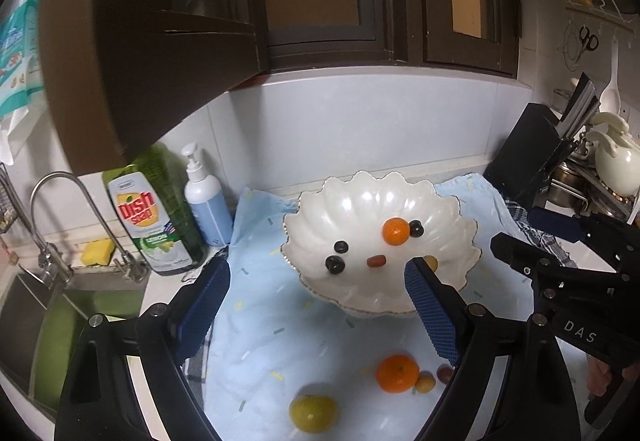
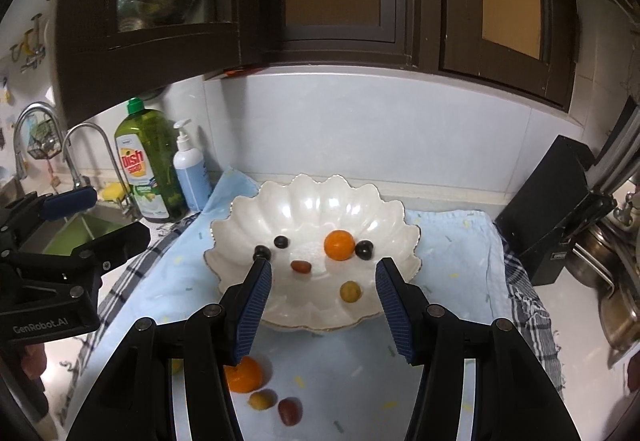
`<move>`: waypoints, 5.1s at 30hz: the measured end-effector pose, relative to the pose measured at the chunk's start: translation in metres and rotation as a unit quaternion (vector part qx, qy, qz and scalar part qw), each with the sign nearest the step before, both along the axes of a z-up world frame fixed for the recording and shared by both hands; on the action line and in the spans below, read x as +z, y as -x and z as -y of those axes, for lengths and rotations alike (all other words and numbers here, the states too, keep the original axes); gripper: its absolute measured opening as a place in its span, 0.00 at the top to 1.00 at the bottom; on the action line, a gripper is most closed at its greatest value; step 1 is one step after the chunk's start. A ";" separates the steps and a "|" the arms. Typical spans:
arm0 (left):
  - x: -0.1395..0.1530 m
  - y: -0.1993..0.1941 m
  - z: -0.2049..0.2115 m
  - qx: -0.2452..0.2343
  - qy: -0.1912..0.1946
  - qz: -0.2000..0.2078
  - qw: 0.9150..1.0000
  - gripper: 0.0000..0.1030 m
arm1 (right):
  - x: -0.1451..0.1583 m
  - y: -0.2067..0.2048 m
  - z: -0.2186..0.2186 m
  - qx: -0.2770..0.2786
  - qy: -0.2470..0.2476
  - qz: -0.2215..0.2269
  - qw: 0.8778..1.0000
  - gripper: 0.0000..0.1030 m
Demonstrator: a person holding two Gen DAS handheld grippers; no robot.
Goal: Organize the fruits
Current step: 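Move both tools back from the bowl toward the remaining fruits, then grasp the small yellow-brown fruit with the right tool while the left tool grasps the large yellow-green citrus, then carry the small fruit over the bowl with the right tool while the left tool carries the citrus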
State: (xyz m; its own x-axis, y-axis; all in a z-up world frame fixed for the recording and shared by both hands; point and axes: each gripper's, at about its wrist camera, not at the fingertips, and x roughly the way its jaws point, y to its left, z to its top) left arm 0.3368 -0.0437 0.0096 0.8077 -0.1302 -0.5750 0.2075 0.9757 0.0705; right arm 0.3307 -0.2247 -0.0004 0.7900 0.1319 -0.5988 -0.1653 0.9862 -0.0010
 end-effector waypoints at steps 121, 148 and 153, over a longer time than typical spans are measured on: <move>-0.108 0.029 -0.021 -0.026 0.010 -0.113 0.993 0.53 | -0.099 0.038 -0.045 0.072 0.029 -0.091 0.993 0.76; -0.050 -0.025 0.008 -0.064 0.014 -0.031 0.997 0.54 | -0.043 -0.010 -0.024 0.030 0.000 0.004 1.000 0.76; -0.051 -0.045 0.017 -0.067 0.008 -0.033 0.997 0.54 | -0.044 -0.031 -0.020 0.023 0.002 0.002 1.000 0.76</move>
